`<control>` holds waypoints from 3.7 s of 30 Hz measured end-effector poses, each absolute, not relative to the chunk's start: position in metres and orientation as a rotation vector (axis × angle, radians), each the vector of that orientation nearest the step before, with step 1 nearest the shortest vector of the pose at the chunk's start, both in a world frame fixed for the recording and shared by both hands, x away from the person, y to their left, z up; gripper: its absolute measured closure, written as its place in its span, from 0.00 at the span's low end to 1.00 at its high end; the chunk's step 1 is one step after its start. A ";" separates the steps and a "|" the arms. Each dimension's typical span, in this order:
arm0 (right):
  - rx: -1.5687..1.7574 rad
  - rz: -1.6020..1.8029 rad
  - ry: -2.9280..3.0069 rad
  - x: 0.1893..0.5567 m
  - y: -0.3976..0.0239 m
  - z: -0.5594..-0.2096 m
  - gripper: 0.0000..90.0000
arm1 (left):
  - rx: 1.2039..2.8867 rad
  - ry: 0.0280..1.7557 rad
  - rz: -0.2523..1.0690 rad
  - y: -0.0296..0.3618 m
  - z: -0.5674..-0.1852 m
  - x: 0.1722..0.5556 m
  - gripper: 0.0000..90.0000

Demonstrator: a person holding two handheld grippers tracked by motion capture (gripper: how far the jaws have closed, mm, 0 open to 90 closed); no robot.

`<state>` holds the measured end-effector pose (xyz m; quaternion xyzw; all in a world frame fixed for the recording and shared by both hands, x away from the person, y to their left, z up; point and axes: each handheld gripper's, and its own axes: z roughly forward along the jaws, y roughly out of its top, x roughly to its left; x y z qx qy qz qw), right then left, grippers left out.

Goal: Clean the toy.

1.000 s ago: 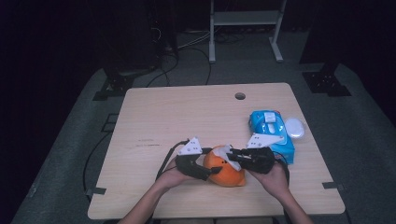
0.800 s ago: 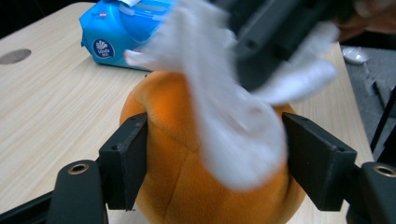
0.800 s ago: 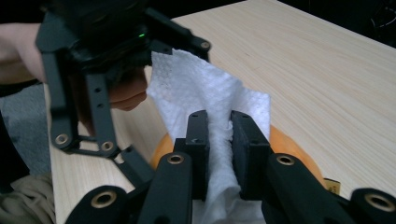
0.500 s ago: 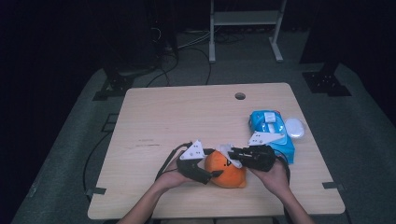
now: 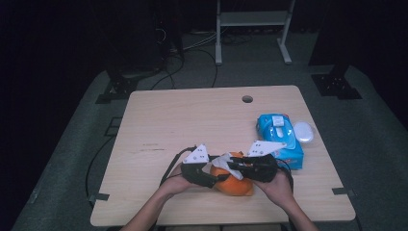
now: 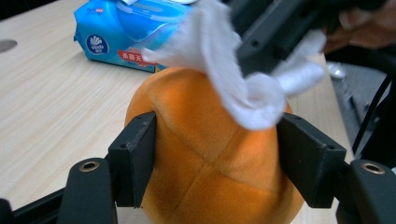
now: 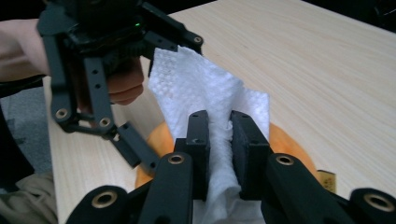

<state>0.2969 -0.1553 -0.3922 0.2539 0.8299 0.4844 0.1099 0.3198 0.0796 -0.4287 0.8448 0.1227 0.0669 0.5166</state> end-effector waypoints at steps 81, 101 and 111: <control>0.861 1.196 2.464 0.306 -0.182 -0.399 0.86 | 2.080 0.321 0.025 0.083 -0.438 0.326 0.28; 0.902 1.217 2.446 0.311 -0.187 -0.404 0.86 | 2.104 0.284 0.048 0.085 -0.438 0.325 0.29; 0.843 1.249 2.458 0.300 -0.182 -0.396 0.86 | 2.065 0.381 -0.003 0.096 -0.445 0.339 0.29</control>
